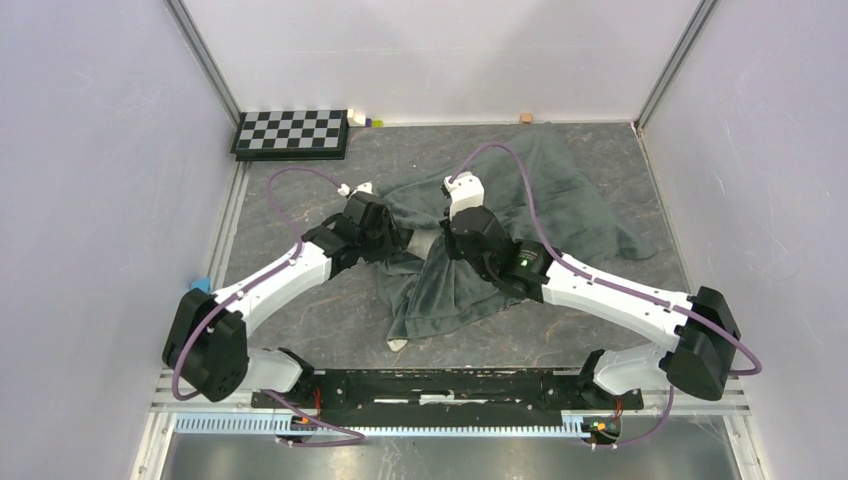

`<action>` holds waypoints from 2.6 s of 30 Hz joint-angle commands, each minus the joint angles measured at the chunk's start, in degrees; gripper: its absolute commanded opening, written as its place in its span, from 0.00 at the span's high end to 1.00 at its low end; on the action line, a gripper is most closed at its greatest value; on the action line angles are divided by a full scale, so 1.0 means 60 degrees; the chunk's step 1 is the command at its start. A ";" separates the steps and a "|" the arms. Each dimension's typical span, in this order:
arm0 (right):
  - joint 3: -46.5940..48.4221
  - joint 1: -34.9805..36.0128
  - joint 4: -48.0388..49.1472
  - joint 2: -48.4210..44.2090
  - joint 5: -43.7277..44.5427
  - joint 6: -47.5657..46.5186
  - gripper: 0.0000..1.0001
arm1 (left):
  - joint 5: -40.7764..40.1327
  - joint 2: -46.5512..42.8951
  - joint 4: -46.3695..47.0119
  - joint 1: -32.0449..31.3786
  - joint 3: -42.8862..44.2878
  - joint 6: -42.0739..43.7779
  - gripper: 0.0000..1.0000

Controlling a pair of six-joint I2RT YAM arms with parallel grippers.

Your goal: Put the pillow into the pillowcase

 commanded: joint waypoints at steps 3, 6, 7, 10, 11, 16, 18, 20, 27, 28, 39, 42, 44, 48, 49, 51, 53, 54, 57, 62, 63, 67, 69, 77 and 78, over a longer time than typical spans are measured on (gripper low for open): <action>0.0659 0.0334 0.0412 0.0155 0.0466 -0.0093 1.00 | -0.0299 0.0932 -0.0018 0.0013 0.1491 0.0802 0.42; 0.0905 0.0352 0.0254 0.0220 0.0479 -0.0142 1.00 | -0.0195 0.1288 -0.0016 0.0013 0.1667 0.0836 0.42; 0.0978 0.0365 0.0224 0.0241 0.0511 -0.0176 1.00 | -0.0123 0.1369 0.0052 0.0012 0.1656 0.0813 0.43; 0.1091 0.0396 0.0145 0.0240 0.0514 -0.0207 1.00 | -0.0061 0.1475 0.0123 0.0008 0.1604 0.0719 0.60; 0.1105 0.0410 0.0115 0.0236 0.0532 -0.0214 1.00 | -0.0052 0.1406 0.0099 0.0007 0.1628 0.0692 0.71; 0.1140 0.0464 0.0016 0.0279 0.0506 -0.0235 1.00 | -0.0286 0.0862 -0.0277 0.0026 0.2091 0.0772 0.98; 0.1152 0.0565 0.0009 0.0317 0.0500 -0.0228 1.00 | -0.0289 0.0774 -0.0404 0.0093 0.2452 0.0809 0.98; 0.1111 0.0722 -0.0020 0.0356 0.0518 -0.0217 1.00 | -0.0137 0.0660 -0.0241 0.0325 0.2695 0.0639 0.98; 0.1021 0.0894 0.0060 0.0474 0.0359 -0.0075 1.00 | 0.1650 0.1394 0.0942 0.1403 0.3041 -0.0259 0.97; 0.1127 0.0894 0.0047 0.0508 0.0329 -0.0110 1.00 | 0.1809 0.1614 0.0975 0.1403 0.3040 -0.0235 0.98; 0.2568 0.0895 0.0407 0.1699 -0.0883 -0.0122 1.00 | 0.1669 0.2612 0.1176 0.1440 0.2635 -0.0024 0.74; 0.2423 0.0933 0.0701 0.2038 -0.1462 -0.0013 1.00 | 0.1216 0.2538 0.0464 0.1829 0.2967 0.0018 0.84; 0.2349 0.0963 0.0754 0.2349 -0.1764 0.0051 1.00 | 0.1224 0.2717 0.0159 0.2155 0.3307 0.0083 0.90; 0.2225 0.0968 0.0931 0.3016 -0.2333 -0.0045 1.00 | 0.1532 0.3238 -0.0272 0.2242 0.3921 0.0351 0.89; 0.2275 0.0967 0.0822 0.3123 -0.2358 -0.0078 1.00 | 0.1607 0.3229 -0.0332 0.2244 0.3913 0.0352 0.87; 0.2287 0.0957 0.0749 0.3093 -0.2407 -0.0166 0.96 | 0.1408 0.2896 -0.0466 0.2244 0.3715 0.0388 0.77; 0.2244 0.0952 0.0727 0.2884 -0.2440 -0.0257 0.89 | 0.0961 0.2423 -0.0840 0.2302 0.3529 0.0477 0.70; 0.2242 0.0952 0.0727 0.2728 -0.2450 -0.0303 0.86 | 0.0676 0.2180 -0.1045 0.2365 0.3417 0.0493 0.65; 0.2304 0.0952 0.0676 0.2416 -0.2505 -0.0378 0.82 | 0.0147 0.1281 -0.1375 0.2650 0.3093 0.0507 0.56; 0.2464 0.0952 0.0353 0.2099 -0.2605 -0.0474 0.69 | -0.0626 0.0180 -0.1766 0.2751 0.2897 0.0589 0.46; 0.2398 0.0949 0.0287 0.1956 -0.2471 -0.0470 0.64 | -0.0749 0.0100 -0.1736 0.2787 0.2860 0.0562 0.44; 0.1618 0.0952 -0.0093 0.1052 -0.1468 -0.0493 0.30 | -0.0332 0.0711 -0.1426 0.3245 0.3050 0.0337 0.35; 0.1099 0.0965 -0.0390 0.0568 -0.0942 -0.0490 0.22 | -0.0140 0.1383 -0.1290 0.3304 0.3424 0.0337 0.31; -0.2165 0.1391 -0.0822 -0.1132 0.0367 0.0458 0.04 | 0.0747 0.4041 0.0044 0.3455 0.4524 0.0792 0.21; -0.2552 0.1403 -0.0610 -0.1244 0.0377 0.0433 0.02 | 0.0841 0.4299 0.0208 0.3456 0.4642 0.0847 0.24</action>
